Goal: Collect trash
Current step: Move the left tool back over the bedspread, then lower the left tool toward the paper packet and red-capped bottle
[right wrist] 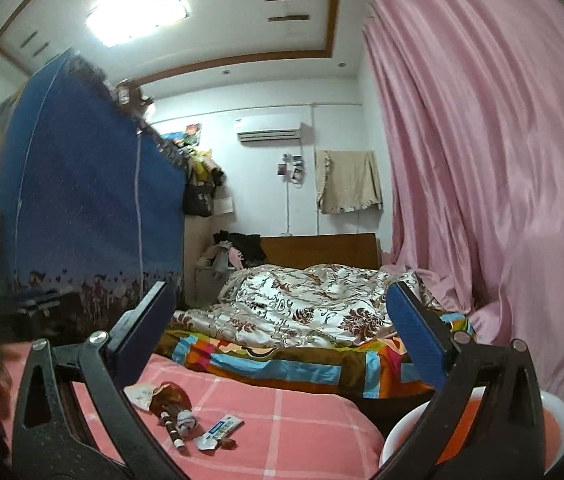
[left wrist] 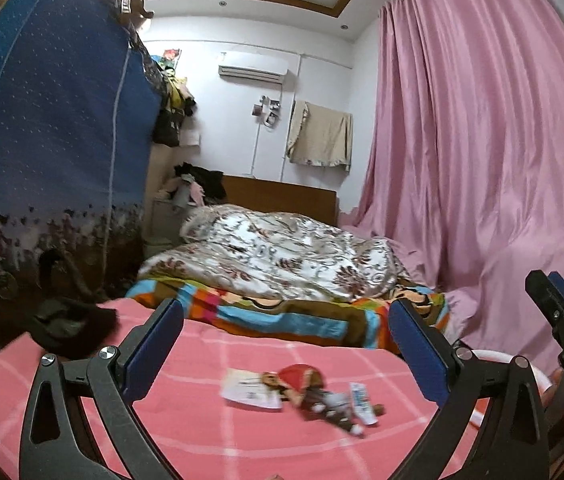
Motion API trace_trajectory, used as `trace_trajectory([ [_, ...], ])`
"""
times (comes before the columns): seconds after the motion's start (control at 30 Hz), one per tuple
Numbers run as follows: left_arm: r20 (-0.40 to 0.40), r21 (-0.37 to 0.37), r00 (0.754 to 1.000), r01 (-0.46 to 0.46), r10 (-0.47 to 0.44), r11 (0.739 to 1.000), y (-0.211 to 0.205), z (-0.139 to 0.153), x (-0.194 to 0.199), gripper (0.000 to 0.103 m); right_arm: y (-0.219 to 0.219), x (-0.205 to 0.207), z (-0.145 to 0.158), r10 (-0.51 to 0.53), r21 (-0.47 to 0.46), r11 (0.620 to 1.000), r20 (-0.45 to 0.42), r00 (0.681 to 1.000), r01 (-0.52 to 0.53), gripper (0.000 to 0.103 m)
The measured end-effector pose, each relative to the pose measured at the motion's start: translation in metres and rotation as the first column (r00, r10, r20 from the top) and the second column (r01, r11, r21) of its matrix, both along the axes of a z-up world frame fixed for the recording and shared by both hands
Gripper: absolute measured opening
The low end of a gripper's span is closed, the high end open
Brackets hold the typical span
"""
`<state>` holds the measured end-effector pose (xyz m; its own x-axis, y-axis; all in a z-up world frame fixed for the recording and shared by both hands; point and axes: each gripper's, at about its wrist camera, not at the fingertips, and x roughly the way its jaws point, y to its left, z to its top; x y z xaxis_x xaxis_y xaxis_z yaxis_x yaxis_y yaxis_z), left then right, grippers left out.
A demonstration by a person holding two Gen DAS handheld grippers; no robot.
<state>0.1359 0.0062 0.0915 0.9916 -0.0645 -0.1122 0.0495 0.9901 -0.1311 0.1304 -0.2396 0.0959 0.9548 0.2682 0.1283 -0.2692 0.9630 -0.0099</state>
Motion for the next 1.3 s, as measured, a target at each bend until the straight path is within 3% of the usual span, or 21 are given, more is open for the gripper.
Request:
trace_trajectory([
  [0.23, 0.025, 0.053, 0.999, -0.033, 0.032, 0.998, 0.022, -0.009, -0.011, 0.100, 0.021, 0.004, -0.009, 0.004, -0.053, 0.999, -0.008, 1.000, -0.004, 0.103],
  [0.6, -0.029, 0.106, 0.999, -0.018, 0.021, 0.994, 0.032, -0.025, 0.006, 0.100, 0.030, 0.040, -0.032, -0.017, -0.118, 0.993, -0.201, 0.979, -0.007, 0.103],
  [0.87, -0.190, 0.069, 0.982, 0.021, -0.007, 0.997, 0.040, -0.041, 0.038, 0.100, 0.025, 0.069, -0.051, -0.011, -0.101, 0.994, -0.390, 0.921, -0.031, 0.103],
  [0.9, -0.228, 0.062, 0.974, 0.038, -0.023, 0.997, 0.039, -0.043, 0.045, 0.100, 0.024, 0.074, -0.055, -0.010, -0.095, 0.995, -0.422, 0.907, -0.033, 0.102],
  [1.0, -0.320, 0.055, 0.947, 0.061, -0.040, 0.997, 0.037, -0.052, 0.063, 0.100, 0.020, 0.086, -0.063, -0.008, -0.091, 0.995, -0.495, 0.869, -0.042, 0.088],
  [1.07, -0.387, 0.049, 0.921, 0.077, -0.052, 0.996, 0.035, -0.060, 0.078, 0.100, 0.019, 0.093, -0.070, -0.008, -0.101, 0.993, -0.543, 0.840, -0.056, 0.068],
  [1.13, -0.443, 0.041, 0.895, 0.084, -0.058, 0.996, 0.034, -0.067, 0.090, 0.100, 0.020, 0.102, -0.079, 0.001, -0.113, 0.990, -0.604, 0.797, -0.087, 0.060],
  [1.23, -0.510, 0.010, 0.855, 0.108, -0.087, 0.994, 0.033, -0.078, 0.105, 0.099, 0.023, 0.109, -0.094, 0.000, -0.137, 0.983, -0.668, 0.744, -0.124, 0.055],
  [1.3, -0.536, 0.005, 0.838, 0.122, -0.100, 0.993, 0.031, -0.083, 0.113, 0.099, 0.024, 0.112, -0.099, 0.001, -0.146, 0.979, -0.687, 0.727, -0.139, 0.054],
])
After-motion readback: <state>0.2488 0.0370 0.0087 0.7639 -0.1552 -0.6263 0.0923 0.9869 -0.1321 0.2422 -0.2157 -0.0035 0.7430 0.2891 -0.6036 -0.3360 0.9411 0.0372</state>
